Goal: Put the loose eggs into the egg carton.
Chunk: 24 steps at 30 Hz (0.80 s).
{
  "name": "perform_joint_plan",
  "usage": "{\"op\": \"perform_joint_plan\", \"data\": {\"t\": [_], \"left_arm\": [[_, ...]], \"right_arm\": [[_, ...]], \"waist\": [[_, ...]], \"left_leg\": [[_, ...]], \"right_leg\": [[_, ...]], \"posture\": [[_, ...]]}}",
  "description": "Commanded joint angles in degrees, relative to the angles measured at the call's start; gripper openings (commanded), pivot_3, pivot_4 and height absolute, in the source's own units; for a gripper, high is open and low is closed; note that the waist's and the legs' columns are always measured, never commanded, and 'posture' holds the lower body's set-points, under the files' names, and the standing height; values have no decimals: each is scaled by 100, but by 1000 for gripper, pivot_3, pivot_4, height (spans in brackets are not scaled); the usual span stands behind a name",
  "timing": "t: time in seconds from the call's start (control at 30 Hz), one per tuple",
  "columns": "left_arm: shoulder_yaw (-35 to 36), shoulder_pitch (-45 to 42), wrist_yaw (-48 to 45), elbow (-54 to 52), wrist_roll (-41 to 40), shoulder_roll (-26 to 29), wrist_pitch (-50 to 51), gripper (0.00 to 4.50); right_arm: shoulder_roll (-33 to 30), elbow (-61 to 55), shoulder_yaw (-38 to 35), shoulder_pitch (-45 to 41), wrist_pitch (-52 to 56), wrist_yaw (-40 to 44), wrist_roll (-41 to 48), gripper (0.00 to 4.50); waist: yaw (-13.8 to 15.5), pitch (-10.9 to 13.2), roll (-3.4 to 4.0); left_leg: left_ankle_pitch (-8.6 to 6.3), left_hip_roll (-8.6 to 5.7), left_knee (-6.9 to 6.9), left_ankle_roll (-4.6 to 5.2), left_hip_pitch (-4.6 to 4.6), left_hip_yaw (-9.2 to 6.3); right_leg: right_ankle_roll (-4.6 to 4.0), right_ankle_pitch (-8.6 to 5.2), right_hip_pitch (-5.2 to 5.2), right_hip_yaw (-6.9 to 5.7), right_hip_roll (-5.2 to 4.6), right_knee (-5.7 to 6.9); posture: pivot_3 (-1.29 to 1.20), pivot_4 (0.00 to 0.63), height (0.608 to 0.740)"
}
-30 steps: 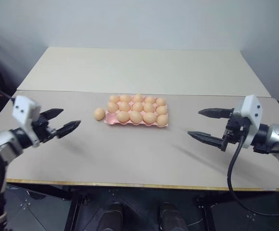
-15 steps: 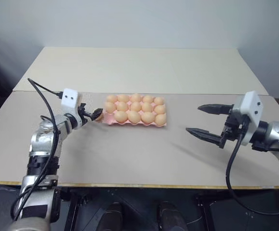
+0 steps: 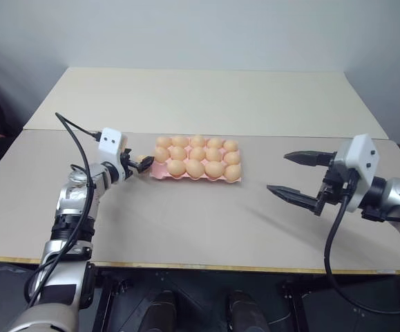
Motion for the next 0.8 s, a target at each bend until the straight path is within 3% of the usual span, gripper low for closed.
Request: {"op": "perform_joint_plan", "data": {"t": [0.03, 0.33, 0.8], "left_arm": [[44, 204, -103, -152, 2, 10, -91, 4488], [311, 591, -245, -712, -218, 23, -238, 4488], [440, 672, -80, -754, -300, -33, -113, 4488]], "right_arm": [[1, -194, -212, 0, -63, -7, 167, 4500], [-22, -144, -98, -10, -118, 114, 174, 4500], [-8, -403, -190, 125, 9, -50, 269, 4500]], "waist": [[-1, 0, 0], [-2, 0, 0], [-22, 0, 0]], "left_leg": [[0, 0, 0, 0, 0, 0], [0, 1, 0, 0, 0, 0], [0, 1, -1, 0, 0, -1]], "right_leg": [[0, 0, 0, 0, 0, 0], [0, 0, -1, 0, 0, 0], [0, 0, -2, 0, 0, 0]], "posture": [[0, 150, 740], [0, 150, 740], [0, 150, 740]]}}
